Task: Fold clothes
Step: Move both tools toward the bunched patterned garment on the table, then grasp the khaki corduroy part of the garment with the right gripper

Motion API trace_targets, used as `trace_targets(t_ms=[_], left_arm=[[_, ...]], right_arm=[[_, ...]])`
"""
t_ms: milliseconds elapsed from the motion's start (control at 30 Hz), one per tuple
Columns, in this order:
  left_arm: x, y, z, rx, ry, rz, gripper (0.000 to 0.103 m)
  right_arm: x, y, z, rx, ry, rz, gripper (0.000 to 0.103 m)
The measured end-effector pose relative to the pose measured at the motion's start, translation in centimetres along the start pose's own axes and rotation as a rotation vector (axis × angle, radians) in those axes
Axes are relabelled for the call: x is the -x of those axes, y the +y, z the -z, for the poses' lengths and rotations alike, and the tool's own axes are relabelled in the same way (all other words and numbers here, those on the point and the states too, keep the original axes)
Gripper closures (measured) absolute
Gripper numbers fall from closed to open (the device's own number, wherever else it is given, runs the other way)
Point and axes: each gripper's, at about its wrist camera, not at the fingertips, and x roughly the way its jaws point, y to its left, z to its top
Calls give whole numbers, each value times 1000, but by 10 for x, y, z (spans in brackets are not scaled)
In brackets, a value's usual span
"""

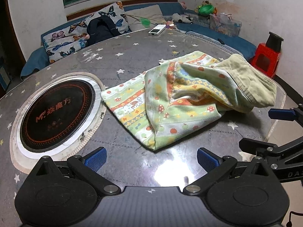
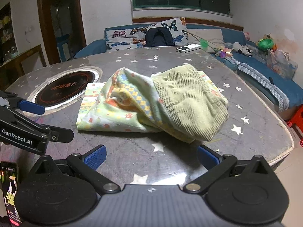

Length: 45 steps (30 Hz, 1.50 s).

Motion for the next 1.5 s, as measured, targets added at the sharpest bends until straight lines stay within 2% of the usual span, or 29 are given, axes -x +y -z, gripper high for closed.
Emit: trace_targets(t_ms=[667,933,1100,1300,1367,1467,1500], left_arm=[[-21,0,-27,-20,42,28,0],[-23,3,-33,-18,33,60,0],[-21,4,-32,-38,15,67,1],[-19,16,-31,-28,7,51,4],[-17,22,-33,-16,2,45,4],[-14,29,-35,3,-15,41,4],[-14,32,-36,10,-19,40,4]], right_arm=[[-3,-7,-26,-11,-17,-12,1],[22,-12,-52,-3,-123,9,1],[10,-17,-71,19,-147,9,2],[-38,-34,-82,-37,-64,-21,18],[-52,-40,-79,-65,-25,-42,38],[-56,-42,-71,-78,8,-75,53],[-51,-40,-67,-64,7,-83,55]])
